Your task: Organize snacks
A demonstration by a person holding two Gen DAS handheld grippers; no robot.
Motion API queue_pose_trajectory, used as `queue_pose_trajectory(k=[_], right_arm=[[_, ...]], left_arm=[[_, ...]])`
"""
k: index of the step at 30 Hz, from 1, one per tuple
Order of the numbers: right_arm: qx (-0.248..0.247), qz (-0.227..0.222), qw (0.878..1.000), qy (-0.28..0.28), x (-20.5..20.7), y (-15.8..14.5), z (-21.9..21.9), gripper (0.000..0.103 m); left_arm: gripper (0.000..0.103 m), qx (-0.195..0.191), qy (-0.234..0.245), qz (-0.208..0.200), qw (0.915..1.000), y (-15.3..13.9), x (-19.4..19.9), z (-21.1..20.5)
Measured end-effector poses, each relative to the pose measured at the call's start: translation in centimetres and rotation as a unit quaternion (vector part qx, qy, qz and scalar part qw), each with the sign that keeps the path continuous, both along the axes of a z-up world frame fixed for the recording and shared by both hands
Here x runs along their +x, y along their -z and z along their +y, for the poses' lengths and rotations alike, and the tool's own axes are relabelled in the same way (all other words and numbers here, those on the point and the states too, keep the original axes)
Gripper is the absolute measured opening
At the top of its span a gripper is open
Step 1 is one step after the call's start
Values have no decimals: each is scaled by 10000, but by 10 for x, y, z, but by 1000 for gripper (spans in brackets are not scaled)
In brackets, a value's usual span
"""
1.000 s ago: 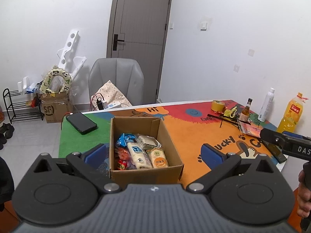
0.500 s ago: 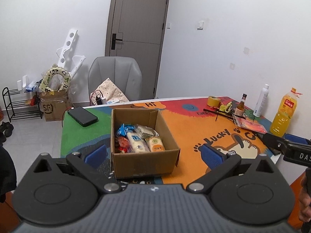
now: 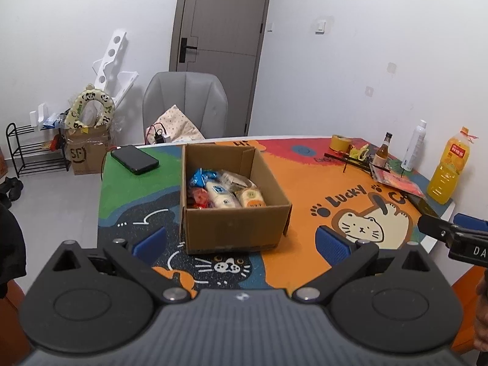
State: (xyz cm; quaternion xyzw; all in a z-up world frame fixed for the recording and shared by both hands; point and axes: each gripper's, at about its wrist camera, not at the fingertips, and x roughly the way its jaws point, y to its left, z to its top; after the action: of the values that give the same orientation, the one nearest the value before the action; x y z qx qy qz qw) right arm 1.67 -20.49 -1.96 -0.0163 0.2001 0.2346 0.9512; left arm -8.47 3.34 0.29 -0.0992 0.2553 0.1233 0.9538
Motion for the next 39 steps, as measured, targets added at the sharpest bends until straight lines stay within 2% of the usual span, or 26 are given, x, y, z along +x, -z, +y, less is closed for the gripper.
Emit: queue_pose_trajectory(k=[17,39], right_arm=[[-159,79,9998,22,5,1,4,103],[-163,160,9997,5,8,3,7,103]], left_arm=[[103,-82,-166,95,9998,7,1,6],[103,16,-44,189,9998,10,8,3]])
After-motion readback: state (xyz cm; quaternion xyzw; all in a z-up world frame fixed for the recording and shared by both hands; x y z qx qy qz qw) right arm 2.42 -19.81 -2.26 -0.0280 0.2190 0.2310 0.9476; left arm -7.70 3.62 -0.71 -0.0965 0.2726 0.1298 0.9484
